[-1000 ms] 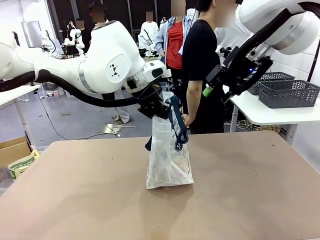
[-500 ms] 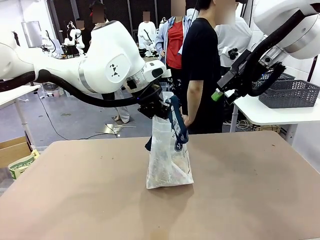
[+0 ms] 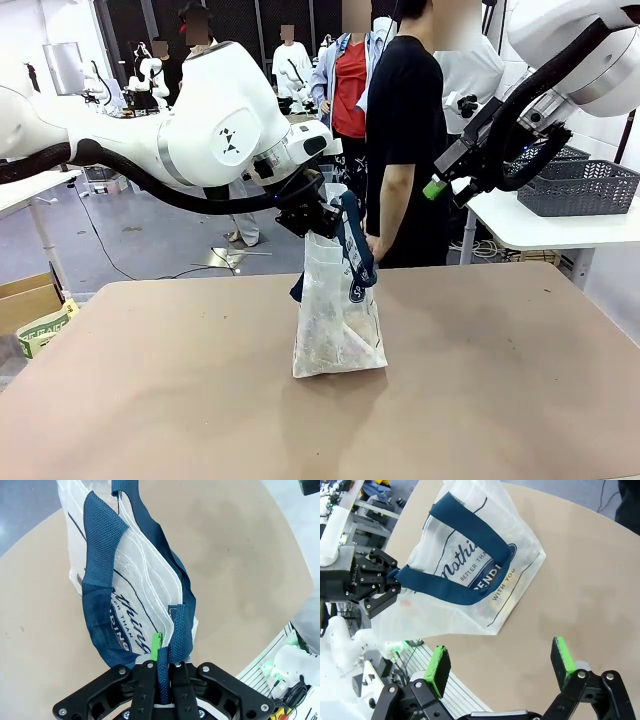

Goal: Transfer purchased items from the store into the shopping bag.
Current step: Move the Reusable shopping bag to the right side of the table.

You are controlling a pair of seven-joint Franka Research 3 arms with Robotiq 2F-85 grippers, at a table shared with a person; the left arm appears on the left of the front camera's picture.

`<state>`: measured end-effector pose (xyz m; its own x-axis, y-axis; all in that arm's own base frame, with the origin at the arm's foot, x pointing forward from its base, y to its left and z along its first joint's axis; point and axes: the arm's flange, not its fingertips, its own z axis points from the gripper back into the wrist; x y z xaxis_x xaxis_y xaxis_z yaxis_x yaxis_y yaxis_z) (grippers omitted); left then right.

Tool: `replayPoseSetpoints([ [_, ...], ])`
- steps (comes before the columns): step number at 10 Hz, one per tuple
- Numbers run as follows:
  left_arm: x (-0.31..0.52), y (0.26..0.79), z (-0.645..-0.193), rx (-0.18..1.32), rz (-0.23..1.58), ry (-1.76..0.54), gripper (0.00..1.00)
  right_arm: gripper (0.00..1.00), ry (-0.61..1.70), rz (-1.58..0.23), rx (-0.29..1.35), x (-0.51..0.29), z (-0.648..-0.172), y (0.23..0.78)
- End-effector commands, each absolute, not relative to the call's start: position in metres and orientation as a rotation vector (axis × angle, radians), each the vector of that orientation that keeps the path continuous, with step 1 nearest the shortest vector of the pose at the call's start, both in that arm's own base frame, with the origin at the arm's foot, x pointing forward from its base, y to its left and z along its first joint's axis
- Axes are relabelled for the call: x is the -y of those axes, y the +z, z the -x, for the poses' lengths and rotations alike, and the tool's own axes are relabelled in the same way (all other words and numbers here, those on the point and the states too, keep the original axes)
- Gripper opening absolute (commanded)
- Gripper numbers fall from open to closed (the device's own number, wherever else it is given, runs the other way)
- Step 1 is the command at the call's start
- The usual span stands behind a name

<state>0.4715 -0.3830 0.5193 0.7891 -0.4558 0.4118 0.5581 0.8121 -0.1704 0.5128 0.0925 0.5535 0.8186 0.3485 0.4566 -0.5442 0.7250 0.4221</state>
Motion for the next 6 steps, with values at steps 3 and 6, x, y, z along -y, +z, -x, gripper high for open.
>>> replayPoseSetpoints([
  [3,0.381,0.568,-0.494,0.338,0.085,-0.534,0.0,1.0,0.485,-0.577,0.357,-0.094,-0.515,0.555],
  [6,0.363,0.612,-0.52,0.244,0.02,-0.554,0.0,1.0,0.485,-0.577,0.357,-0.094,-0.515,0.555],
])
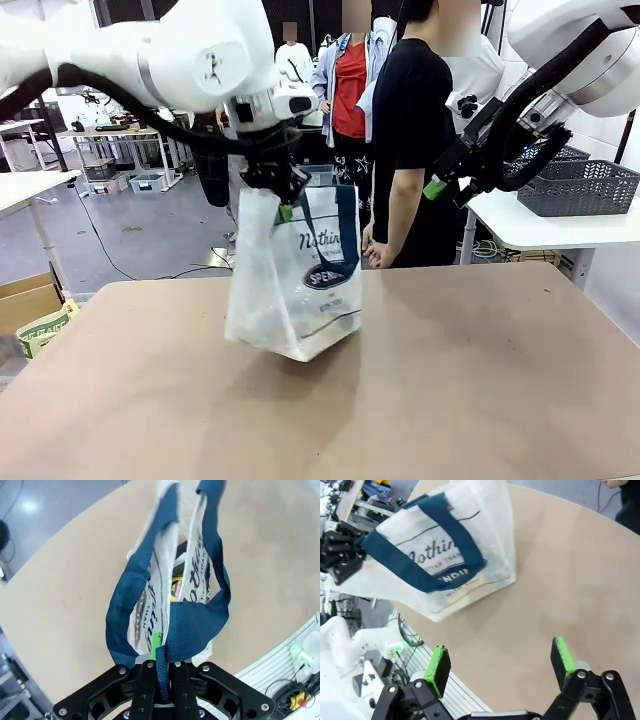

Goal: Transfer purchased items from the store into the shopping bag.
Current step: Move the Reusable shopping bag to the right side of the table.

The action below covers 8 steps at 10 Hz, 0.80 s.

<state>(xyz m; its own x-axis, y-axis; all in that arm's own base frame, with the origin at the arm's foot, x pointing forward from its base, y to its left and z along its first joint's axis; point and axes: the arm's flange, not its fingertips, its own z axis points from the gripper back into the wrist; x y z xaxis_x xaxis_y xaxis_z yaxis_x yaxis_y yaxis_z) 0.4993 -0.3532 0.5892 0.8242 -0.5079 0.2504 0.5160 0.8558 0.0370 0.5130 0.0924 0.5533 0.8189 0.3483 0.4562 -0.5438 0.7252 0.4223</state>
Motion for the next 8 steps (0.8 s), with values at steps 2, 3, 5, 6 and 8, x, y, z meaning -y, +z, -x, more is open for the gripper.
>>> replayPoseSetpoints([
  [2,0.337,0.633,-0.538,0.184,-0.017,-0.526,0.0,1.0,0.485,-0.577,0.357,-0.094,-0.515,0.555],
  [3,0.322,0.641,-0.546,0.159,-0.035,-0.494,0.0,1.0,0.485,-0.577,0.357,-0.094,-0.515,0.555],
  [5,0.288,0.651,-0.562,0.134,-0.091,-0.379,0.0,1.0,0.485,-0.577,0.357,-0.094,-0.515,0.555],
  [6,0.267,0.651,-0.571,0.132,-0.116,-0.305,0.0,1.0,0.485,-0.577,0.357,-0.094,-0.515,0.555],
  [8,0.231,0.652,-0.574,0.106,-0.119,-0.228,0.0,1.0,0.485,-0.577,0.357,-0.094,-0.515,0.555],
])
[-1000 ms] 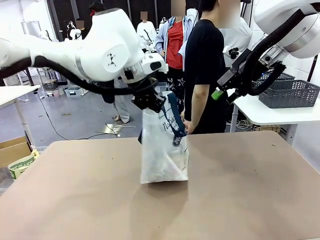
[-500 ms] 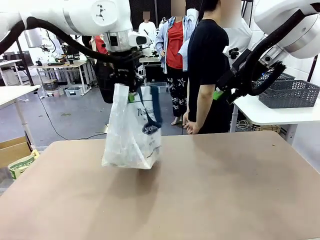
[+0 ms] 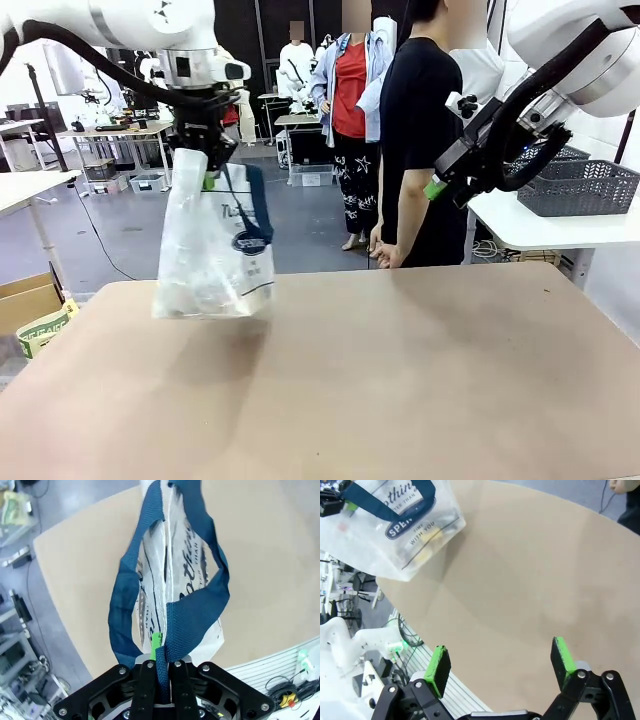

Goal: Transfer purchased items from the store into the shopping bag.
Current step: Move the Reusable shopping bag to the right side of the table.

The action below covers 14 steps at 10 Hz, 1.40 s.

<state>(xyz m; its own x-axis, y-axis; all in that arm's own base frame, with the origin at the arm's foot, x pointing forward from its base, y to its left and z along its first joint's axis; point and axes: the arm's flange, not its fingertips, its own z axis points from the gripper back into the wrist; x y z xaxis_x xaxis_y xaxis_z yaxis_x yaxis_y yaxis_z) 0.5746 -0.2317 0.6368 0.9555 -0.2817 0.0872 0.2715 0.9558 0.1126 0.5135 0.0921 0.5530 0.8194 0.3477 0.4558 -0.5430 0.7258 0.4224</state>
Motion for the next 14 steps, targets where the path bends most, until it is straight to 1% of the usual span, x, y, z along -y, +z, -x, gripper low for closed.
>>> replayPoseSetpoints([
  [1,0.214,0.654,-0.575,0.111,-0.13,-0.175,0.0,1.0,0.485,-0.577,0.357,-0.094,-0.515,0.555],
  [4,0.176,0.658,-0.563,0.176,-0.195,-0.075,0.0,1.0,0.485,-0.577,0.357,-0.094,-0.515,0.555],
  [6,0.165,0.659,-0.552,0.223,-0.23,-0.086,0.0,1.0,0.485,-0.577,0.357,-0.094,-0.515,0.555],
  [7,0.171,0.658,-0.574,0.146,-0.176,-0.096,0.0,1.0,0.485,-0.577,0.357,-0.094,-0.515,0.555],
  [12,0.171,0.658,-0.574,0.146,-0.176,-0.096,0.0,1.0,0.485,-0.577,0.357,-0.094,-0.515,0.555],
  [13,0.171,0.641,-0.574,0.126,-0.196,-0.101,0.0,1.0,0.485,-0.577,0.357,-0.094,-0.515,0.555],
  [14,0.156,0.637,-0.576,0.149,-0.214,-0.098,0.0,1.0,0.485,-0.577,0.357,-0.094,-0.515,0.555],
])
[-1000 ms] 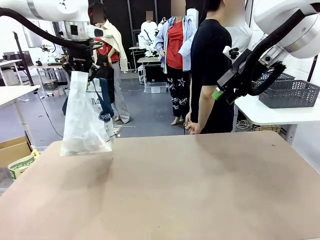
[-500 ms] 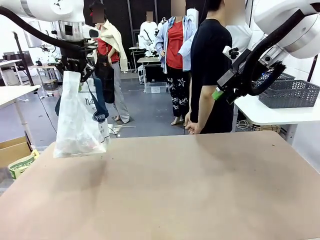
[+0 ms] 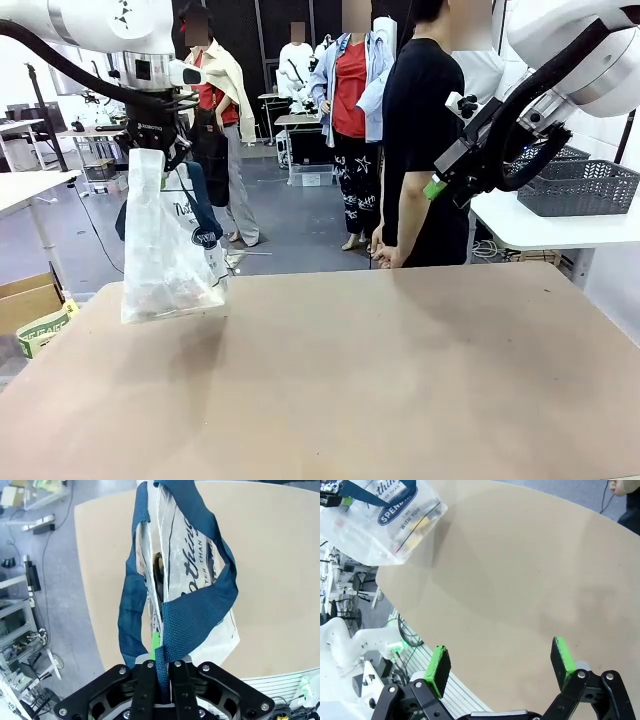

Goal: Transfer purchased items from the store into the shopping bag.
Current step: Move the Reusable shopping bag to the right side of the table.

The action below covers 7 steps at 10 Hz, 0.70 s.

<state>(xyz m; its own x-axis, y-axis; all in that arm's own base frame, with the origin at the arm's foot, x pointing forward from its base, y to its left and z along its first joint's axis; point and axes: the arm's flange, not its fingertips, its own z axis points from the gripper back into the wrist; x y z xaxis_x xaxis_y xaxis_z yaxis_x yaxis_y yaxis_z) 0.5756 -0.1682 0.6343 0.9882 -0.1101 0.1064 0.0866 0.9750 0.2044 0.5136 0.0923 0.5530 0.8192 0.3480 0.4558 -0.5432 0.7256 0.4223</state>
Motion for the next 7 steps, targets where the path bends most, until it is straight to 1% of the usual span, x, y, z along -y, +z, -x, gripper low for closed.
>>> replayPoseSetpoints([
  [1,0.139,0.637,-0.578,0.163,-0.196,-0.082,0.0,1.0,0.485,-0.577,0.357,-0.094,-0.515,0.555],
  [4,0.102,0.647,-0.575,0.227,-0.183,-0.005,0.0,1.0,0.485,-0.577,0.357,-0.094,-0.515,0.555],
  [7,0.054,0.643,-0.572,0.245,-0.167,0.026,0.0,1.0,0.485,-0.577,0.357,-0.094,-0.515,0.555],
])
